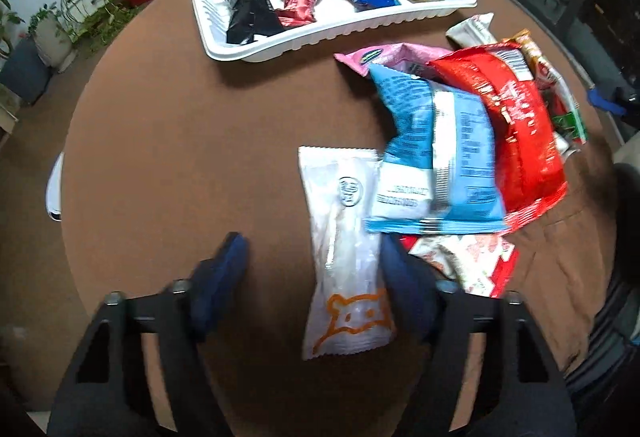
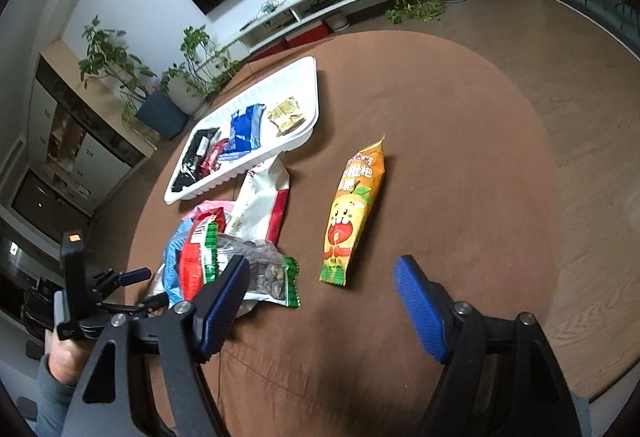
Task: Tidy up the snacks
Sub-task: 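Grasp the white wrapped bun with the left tool while the right tool grasps the orange tube snack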
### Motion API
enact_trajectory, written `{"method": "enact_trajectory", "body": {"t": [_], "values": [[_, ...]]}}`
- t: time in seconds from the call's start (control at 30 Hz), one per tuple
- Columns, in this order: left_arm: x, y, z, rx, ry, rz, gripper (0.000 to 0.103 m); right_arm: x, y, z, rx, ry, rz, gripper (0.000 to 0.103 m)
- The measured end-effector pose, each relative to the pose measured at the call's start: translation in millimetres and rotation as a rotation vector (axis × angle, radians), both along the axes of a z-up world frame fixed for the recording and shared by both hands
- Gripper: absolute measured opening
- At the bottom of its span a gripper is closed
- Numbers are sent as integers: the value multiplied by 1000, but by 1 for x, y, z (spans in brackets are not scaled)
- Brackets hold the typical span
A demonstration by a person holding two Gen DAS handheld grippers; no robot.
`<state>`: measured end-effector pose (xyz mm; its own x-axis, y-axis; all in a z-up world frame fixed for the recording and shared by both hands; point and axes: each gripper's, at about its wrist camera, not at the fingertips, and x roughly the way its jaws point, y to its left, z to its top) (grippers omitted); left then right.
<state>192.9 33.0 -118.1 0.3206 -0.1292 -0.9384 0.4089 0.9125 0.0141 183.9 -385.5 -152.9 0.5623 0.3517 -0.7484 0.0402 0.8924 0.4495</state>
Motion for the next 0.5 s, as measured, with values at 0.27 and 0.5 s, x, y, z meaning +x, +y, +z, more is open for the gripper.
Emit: {"method": "enact_trajectory", "body": {"t": [0.27, 0.5], "values": [[-5, -12, 1, -4, 13, -46, 32, 12, 8, -3, -40, 22, 10, 78], [-16, -7, 6, -21, 10, -65, 25, 16, 2, -12, -49, 69, -12, 78]]}}
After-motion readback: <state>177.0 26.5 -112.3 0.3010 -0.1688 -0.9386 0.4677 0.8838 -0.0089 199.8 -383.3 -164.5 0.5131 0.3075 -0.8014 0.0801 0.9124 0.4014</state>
